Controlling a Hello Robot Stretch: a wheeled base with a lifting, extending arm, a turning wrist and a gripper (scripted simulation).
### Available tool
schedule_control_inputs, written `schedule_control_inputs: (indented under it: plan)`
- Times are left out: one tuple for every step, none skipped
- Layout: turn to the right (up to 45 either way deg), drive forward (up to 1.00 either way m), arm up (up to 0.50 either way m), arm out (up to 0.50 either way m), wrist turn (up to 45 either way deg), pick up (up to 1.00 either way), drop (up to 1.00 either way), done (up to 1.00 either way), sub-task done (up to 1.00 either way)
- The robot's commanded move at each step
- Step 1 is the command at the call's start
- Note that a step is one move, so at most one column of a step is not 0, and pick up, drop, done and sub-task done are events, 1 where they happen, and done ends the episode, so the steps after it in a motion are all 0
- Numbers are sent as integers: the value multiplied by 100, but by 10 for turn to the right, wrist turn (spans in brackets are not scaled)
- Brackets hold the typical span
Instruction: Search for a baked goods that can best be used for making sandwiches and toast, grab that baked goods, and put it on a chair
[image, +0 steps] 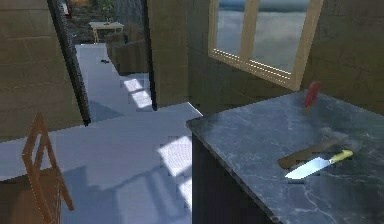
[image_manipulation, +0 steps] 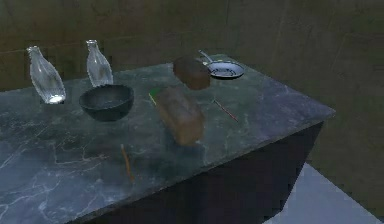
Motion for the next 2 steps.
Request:
schedule_control_inputs:
  plan:
    - [0,5,0,0,0,0,0,0,0]
    - [0,0,50,0,0,0,0,0,0]
